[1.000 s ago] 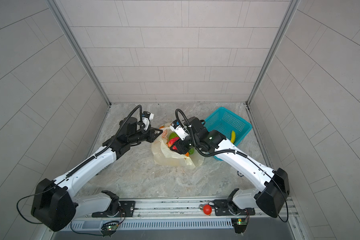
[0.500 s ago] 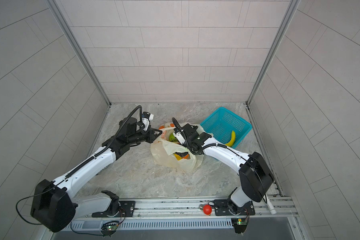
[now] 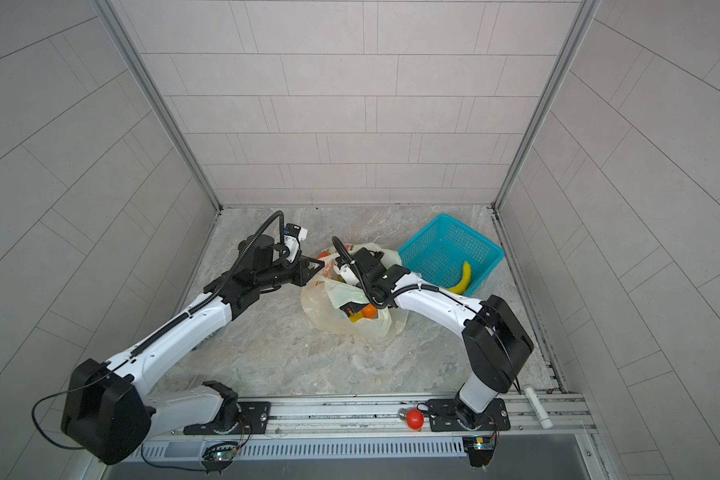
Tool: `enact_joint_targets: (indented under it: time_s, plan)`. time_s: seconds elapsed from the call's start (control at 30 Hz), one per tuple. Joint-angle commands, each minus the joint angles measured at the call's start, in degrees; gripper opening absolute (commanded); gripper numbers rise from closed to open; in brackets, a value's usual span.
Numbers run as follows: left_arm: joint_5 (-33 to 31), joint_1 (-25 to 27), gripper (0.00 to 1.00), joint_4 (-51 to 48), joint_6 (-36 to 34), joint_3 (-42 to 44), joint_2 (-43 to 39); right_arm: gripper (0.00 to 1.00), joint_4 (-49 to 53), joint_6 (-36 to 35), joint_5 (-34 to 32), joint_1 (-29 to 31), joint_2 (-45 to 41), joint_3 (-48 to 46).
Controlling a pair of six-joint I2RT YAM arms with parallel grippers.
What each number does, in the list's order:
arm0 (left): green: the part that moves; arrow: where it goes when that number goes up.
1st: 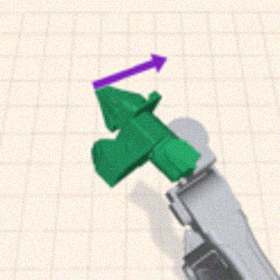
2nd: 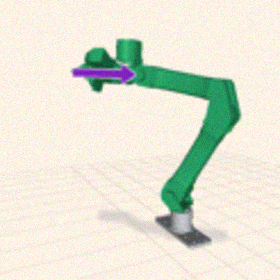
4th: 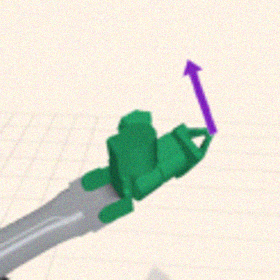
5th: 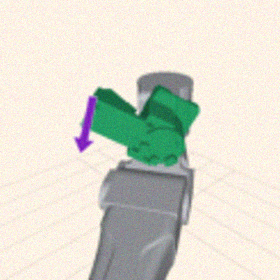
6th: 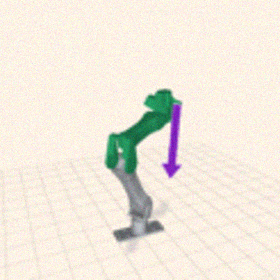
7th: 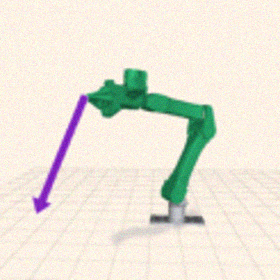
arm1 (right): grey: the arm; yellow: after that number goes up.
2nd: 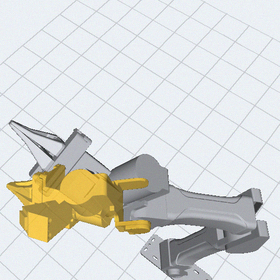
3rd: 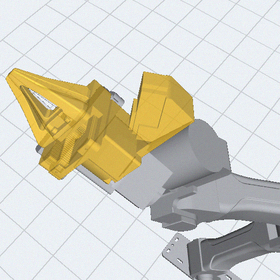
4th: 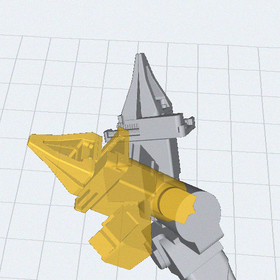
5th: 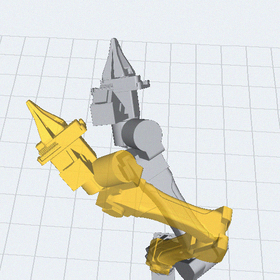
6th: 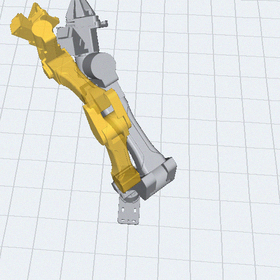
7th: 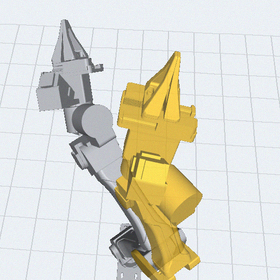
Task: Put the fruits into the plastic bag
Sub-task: 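Withdraw the right gripper from the bag back over the basket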
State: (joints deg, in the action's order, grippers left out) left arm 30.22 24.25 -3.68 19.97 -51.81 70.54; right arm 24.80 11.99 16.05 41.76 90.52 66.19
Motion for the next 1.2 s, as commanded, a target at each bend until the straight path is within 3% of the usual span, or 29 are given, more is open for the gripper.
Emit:
enact_joint_targets:
  time_s: [0.0, 0.3, 0.47, 0.7, 0.97, 1.17]
  plan:
    - [-0.47, -0.05, 0.00, 0.65, -0.52, 0.15, -0.97, 0.99, -1.52, -1.34, -0.75, 0.17, -6.16, -1.16]
    - [-0.73, 0.17, 0.00, 0.76, -0.30, 0.40, -1.10, 0.99, -7.73, -3.09, -7.50, 0.09, -20.63, -7.50]
    - [-0.68, 0.10, 0.00, 0.75, -0.39, 0.11, -0.82, 0.98, -6.78, -4.32, -11.31, 0.12, -23.51, -6.24]
    - [-0.69, 0.18, 0.00, 0.34, -0.63, -0.25, -0.80, 0.98, -3.52, -6.89, -11.37, 0.14, -24.24, -2.94]
    - [-0.67, 0.19, 0.00, -0.10, -0.87, -0.49, -0.94, 0.97, 0.77, -8.59, -28.32, 0.08, -23.38, -1.60]
    - [-0.64, 0.18, 0.00, -0.29, -0.89, -0.68, -1.04, 0.98, 4.08, -5.70, -41.08, -0.10, -18.88, -0.84]
